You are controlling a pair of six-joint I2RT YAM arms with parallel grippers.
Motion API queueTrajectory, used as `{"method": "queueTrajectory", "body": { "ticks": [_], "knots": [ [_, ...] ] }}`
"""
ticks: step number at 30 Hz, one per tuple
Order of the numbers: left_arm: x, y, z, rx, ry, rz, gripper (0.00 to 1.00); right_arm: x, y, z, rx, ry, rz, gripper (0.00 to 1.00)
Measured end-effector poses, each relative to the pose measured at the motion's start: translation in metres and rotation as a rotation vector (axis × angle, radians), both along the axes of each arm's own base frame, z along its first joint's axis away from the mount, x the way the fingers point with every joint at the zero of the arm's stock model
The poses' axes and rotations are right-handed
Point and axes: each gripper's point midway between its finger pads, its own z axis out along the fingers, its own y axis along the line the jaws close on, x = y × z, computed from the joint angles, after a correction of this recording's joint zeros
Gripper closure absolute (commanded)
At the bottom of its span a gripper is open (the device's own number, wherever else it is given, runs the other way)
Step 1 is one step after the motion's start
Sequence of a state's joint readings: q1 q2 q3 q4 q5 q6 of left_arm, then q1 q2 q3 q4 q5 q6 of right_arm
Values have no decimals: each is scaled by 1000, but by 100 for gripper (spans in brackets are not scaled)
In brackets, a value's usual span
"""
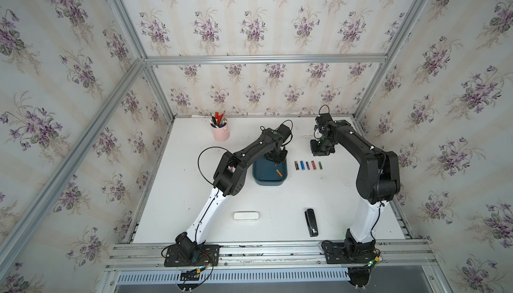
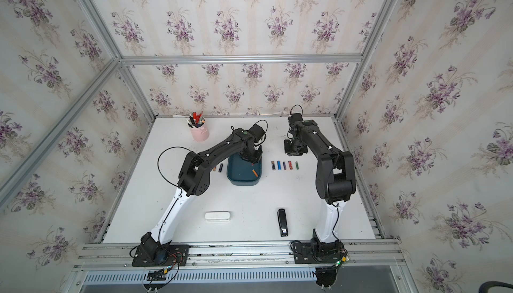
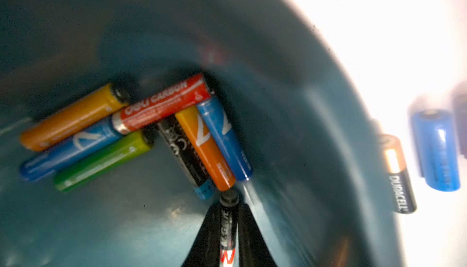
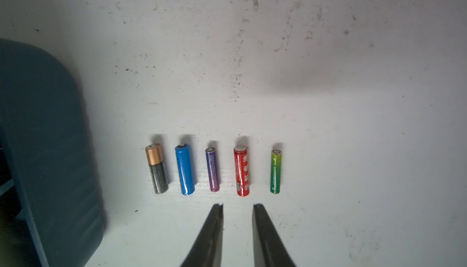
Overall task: Take the batteries out of the storage box
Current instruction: Pick up the battery from the storage box, then place the battery at the center of the board.
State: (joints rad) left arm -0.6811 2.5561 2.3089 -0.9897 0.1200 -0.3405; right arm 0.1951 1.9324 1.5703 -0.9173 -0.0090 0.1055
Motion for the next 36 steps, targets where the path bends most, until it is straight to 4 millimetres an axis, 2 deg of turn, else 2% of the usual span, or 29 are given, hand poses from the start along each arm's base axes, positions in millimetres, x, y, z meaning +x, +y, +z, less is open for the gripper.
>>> {"method": "queueTrajectory", "body": {
  "ticks": [12, 25, 31, 36],
  "knots": [
    [-9, 11, 8, -1, 39, 14, 86, -3, 0, -2, 3, 3, -2, 74],
    [-14, 42, 49, -75, 47, 95, 86, -3, 2, -3, 14, -3, -3, 74],
    [-13, 71, 71, -105, 31, 151, 86, -3, 7, -3, 30, -5, -4, 74],
    [-10, 112, 88, -117, 11, 225, 86, -3, 9, -6, 32, 3, -1, 74]
  ]
}}
